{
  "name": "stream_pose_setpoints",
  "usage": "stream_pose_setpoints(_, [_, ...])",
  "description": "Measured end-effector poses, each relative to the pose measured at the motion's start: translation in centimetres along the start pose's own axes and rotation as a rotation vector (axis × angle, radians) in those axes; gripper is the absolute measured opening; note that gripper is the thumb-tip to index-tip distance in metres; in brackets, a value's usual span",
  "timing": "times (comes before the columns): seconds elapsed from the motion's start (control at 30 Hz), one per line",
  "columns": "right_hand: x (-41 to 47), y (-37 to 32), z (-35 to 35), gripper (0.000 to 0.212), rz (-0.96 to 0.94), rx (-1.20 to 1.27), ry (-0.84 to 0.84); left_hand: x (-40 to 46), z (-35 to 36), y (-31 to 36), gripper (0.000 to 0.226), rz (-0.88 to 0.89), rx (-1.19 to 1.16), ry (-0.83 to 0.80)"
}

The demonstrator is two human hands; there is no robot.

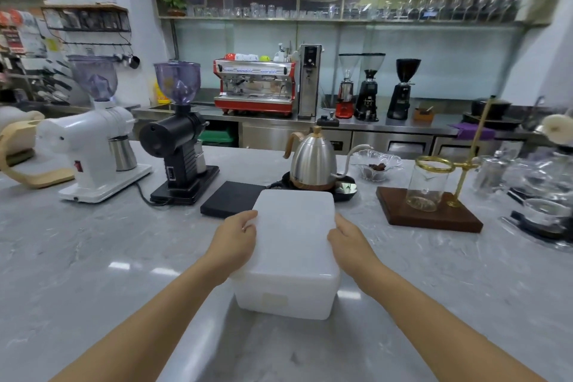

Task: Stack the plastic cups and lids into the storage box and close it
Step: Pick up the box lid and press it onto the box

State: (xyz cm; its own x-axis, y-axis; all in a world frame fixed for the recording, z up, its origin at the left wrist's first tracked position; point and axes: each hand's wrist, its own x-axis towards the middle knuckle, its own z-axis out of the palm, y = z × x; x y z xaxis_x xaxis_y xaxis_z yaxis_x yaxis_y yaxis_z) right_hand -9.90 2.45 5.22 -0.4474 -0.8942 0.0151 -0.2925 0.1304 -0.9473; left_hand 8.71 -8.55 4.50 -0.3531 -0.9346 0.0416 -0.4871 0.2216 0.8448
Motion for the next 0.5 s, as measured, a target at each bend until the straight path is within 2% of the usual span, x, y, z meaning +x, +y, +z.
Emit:
stream_pose_setpoints(0.13, [1.2, 0.6, -1.9, 0.040, 0.088, 0.003, 0.124, 1.1, 2.8, 1.8, 0.051, 0.008, -0.037, -0.070])
stream_pose_setpoints(0.27, [2.6, 1.4, -4.3, 0.030, 0.126, -0.063, 0.160, 2.2, 5.2, 3.6, 0.052, 0.019, -0.046, -0.108])
stream_pose_setpoints(0.5, [4.1, 2.2, -7.5, 0.029, 0.139, -0.068, 0.234, 3.5, 8.5, 6.0, 0.053, 0.067, -0.023, -0.162])
